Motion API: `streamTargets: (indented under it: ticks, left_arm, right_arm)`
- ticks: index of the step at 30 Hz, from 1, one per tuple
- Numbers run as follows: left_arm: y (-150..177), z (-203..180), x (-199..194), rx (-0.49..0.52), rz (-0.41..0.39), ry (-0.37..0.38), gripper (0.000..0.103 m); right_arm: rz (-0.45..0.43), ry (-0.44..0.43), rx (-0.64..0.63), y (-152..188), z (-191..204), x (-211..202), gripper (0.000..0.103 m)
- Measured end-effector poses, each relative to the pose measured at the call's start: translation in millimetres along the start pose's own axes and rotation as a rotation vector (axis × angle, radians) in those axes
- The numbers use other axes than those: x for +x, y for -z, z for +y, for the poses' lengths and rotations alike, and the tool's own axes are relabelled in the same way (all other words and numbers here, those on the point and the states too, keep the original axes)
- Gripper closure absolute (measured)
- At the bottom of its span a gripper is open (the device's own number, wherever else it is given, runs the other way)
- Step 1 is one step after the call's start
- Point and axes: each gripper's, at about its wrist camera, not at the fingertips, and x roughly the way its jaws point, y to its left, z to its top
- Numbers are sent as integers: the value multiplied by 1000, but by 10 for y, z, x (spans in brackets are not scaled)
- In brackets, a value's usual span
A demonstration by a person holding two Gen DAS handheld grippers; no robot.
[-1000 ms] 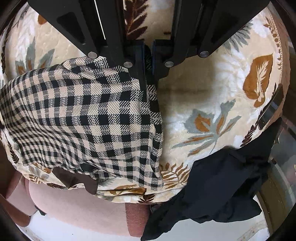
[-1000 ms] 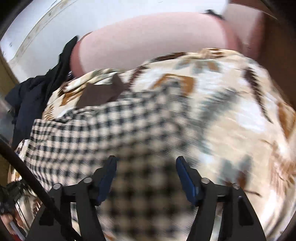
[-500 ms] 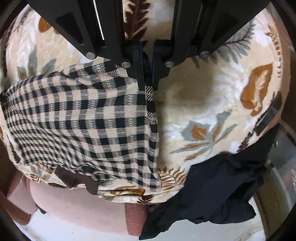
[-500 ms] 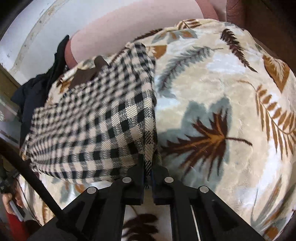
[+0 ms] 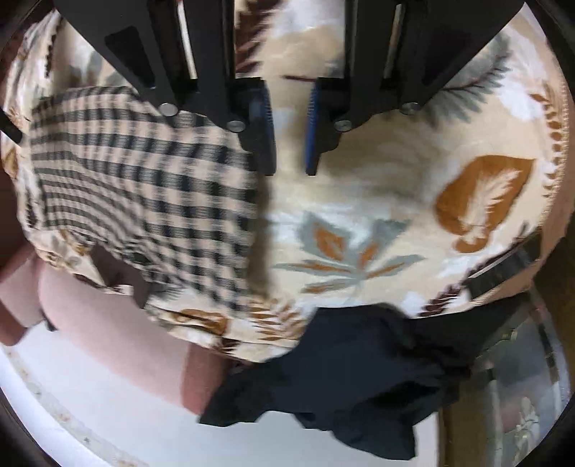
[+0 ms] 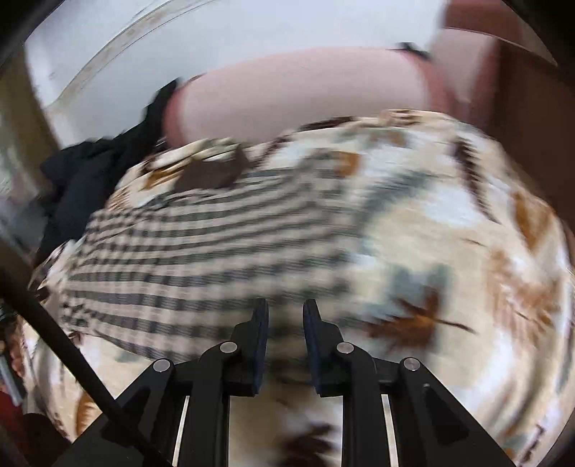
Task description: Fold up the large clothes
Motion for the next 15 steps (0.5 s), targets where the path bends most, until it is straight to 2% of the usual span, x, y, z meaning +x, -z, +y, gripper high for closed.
streamTargets:
  ticks: [3, 8, 13, 14, 15]
  left_arm:
    - [66, -155, 78, 4, 22, 55, 75]
    - [165, -349, 239, 71, 70, 28, 75]
    - [194, -376, 409, 111, 123, -18, 74]
    - [196, -374, 441, 111, 133, -24, 74]
    - [197, -370, 467, 109, 140, -28, 73]
  right_arm:
    - [30, -57, -74, -141, 532, 382, 81]
    - [112, -109, -155, -406, 1377, 1087, 81]
    - [156, -37, -212, -604, 1827, 1664, 81]
    - [161, -7, -214, -643, 1850, 1743, 79]
    - [162, 26, -219, -682, 1865, 1801, 70]
